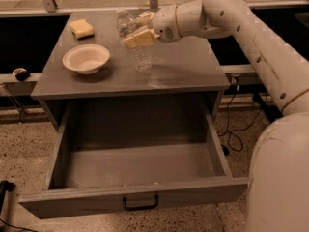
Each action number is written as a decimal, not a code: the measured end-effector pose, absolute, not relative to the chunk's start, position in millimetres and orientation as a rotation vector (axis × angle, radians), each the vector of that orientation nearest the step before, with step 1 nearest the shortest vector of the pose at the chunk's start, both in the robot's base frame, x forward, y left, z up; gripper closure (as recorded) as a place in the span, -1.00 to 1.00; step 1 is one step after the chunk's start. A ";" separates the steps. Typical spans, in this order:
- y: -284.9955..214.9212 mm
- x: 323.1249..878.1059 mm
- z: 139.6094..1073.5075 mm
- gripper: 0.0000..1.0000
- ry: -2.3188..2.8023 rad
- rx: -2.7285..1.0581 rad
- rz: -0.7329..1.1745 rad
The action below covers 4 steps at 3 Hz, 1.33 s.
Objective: Place water bottle into top drawer
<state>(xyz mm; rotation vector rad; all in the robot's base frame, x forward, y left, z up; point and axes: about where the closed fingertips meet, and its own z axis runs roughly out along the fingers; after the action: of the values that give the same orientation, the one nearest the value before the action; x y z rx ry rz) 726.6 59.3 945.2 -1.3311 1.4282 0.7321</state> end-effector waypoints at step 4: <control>-3.1 616.7 956.0 1.00 0.948 -1.463 0.740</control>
Offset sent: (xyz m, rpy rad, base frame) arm -0.0608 -0.0360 0.0213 0.3180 -0.3602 0.3487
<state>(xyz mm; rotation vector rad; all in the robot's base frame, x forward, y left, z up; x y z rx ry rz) 616.7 -3.1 956.0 -1.4630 0.9483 0.7403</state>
